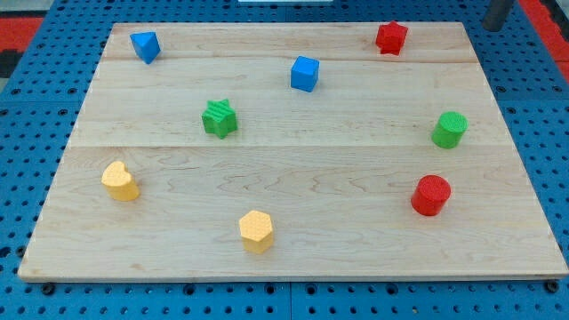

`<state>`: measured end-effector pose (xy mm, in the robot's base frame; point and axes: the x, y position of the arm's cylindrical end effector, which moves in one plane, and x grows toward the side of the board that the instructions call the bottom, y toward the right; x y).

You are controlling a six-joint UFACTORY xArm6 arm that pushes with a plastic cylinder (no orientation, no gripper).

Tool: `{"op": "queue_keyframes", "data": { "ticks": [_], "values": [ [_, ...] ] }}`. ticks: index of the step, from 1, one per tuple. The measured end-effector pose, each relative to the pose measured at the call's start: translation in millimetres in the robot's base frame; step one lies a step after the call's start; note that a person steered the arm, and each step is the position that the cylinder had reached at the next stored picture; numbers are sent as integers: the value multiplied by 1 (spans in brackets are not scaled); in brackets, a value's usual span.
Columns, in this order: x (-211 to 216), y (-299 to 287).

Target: Push the red circle to the top right diagonal to the yellow hexagon

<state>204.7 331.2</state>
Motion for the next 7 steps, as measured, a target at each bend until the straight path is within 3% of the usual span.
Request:
{"op": "queue_keyframes", "data": {
  "ticks": [1, 2, 3, 5, 7],
  "values": [
    [60, -18],
    [151, -63],
    [200, -56],
    [197, -60],
    [271, -122]
  ]
}}
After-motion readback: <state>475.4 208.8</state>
